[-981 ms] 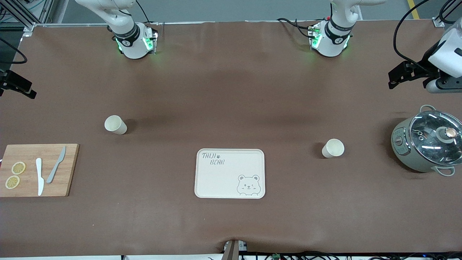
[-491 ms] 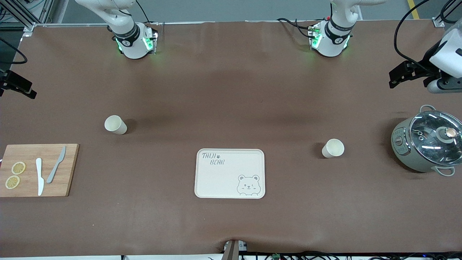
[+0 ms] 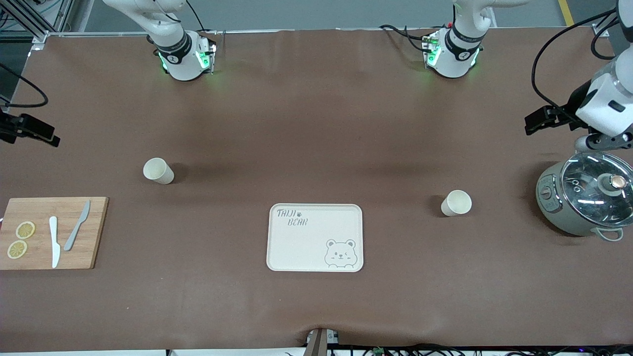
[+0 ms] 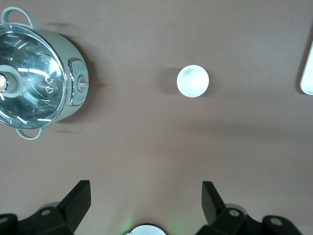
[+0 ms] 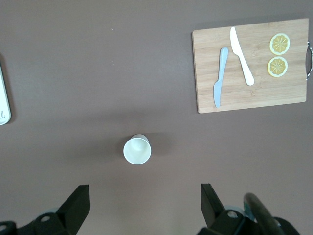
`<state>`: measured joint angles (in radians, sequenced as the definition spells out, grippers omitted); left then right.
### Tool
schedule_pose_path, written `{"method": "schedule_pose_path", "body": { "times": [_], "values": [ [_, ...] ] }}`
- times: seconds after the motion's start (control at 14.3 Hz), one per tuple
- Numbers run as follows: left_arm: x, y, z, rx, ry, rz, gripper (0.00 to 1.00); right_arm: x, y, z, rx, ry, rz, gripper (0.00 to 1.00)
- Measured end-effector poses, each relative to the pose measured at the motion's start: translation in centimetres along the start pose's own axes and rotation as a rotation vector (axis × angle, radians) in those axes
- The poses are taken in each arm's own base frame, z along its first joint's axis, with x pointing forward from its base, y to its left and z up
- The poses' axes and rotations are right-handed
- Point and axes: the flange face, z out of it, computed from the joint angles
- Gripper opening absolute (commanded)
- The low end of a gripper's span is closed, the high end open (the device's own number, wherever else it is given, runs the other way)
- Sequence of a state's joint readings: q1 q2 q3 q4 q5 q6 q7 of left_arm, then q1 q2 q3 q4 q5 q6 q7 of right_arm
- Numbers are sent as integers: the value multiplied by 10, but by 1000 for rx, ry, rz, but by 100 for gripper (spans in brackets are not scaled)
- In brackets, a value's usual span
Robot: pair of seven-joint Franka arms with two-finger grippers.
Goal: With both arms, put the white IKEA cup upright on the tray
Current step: 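Reach the left gripper toward one cup while the right gripper reaches the other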
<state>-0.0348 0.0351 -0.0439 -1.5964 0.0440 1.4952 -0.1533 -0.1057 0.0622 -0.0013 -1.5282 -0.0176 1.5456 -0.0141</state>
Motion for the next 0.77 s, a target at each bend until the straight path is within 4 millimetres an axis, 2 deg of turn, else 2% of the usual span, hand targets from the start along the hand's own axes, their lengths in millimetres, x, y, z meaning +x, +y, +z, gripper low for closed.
{"method": "schedule_pose_path", "body": {
  "times": [0.28, 0.56, 0.77],
  "values": [
    [24, 5, 42, 6, -69, 0, 100, 5, 2, 11, 1, -23, 3, 100],
    [41, -1, 74, -12, -71, -19, 100, 26, 4, 56, 2, -103, 6, 100],
    [52, 5, 104, -15, -60, -54, 100, 23, 12, 79, 5, -213, 22, 100]
  ]
}}
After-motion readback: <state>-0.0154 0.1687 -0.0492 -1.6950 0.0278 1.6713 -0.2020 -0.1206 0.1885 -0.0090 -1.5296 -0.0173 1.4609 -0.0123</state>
